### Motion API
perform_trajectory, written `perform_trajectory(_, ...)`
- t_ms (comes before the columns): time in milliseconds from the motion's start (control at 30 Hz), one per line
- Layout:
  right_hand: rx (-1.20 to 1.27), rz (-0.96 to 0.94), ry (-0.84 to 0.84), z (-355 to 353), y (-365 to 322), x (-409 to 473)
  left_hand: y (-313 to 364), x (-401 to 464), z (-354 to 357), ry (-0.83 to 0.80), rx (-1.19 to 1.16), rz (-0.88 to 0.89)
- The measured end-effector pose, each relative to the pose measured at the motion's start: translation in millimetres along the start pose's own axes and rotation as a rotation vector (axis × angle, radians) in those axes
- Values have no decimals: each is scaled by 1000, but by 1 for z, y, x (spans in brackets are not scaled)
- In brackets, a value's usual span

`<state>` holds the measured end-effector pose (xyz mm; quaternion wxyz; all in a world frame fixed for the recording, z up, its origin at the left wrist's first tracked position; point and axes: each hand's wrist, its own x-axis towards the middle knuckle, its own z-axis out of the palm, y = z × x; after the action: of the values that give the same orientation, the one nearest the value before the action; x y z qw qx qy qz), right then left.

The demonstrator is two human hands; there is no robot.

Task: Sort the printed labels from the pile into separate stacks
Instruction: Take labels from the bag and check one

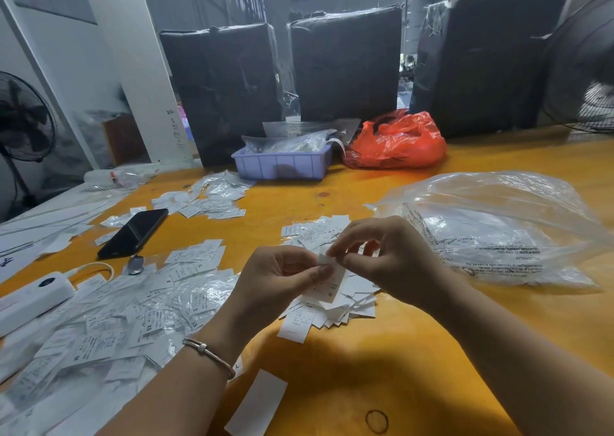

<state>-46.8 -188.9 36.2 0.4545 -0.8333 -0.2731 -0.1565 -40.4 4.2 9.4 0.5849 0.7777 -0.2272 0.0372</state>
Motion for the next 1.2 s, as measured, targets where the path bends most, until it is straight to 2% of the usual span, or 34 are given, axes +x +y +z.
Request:
perform_trajectory(133, 122, 83, -104, -1, 2, 2, -1, 0, 0, 15, 18, -18)
perform_trajectory(233, 116, 170, 18, -8, 13, 5, 0, 2, -6, 72, 8, -36)
perform_trajectory(300, -22, 215, 120, -10, 24, 6, 0, 4, -13, 153, 24, -45)
perform_trajectory(400, -281, 284, -5, -8, 36, 3, -3, 6, -25, 349, 143, -80)
perform_trajectory(500, -283, 272, -129, -4, 38, 0, -7, 6, -32, 452, 259, -176)
perform_trajectory(567, -201, 198, -216, 1, 35, -1, -9, 5, -36, 416, 398, -253)
perform_trajectory(667, -223, 82, -330, 12, 30, -3, -11, 4, -37, 330, 661, -339)
perform_trajectory(800, -342, -45, -291, 20, 27, -4, -19, 8, -33, 272, 869, -409)
perform_trajectory(867, -334, -61, -263, 22, 26, -4, -20, 8, -30, 249, 926, -340)
perform_trajectory(933, -247, -35, -208, 21, 25, -4, -18, 8, -26, 214, 891, -207)
perform_trajectory(1000, -49, 40, -118, 16, 22, -2, -15, 8, -20, 164, 709, -88)
perform_trajectory(1100, 347, 148, -2, 6, 17, 0, -7, 6, -10, 25, 359, -66)
perform_trajectory(1200, 493, 188, -6, 4, 17, 0, -2, 3, -4, -97, 202, -63)
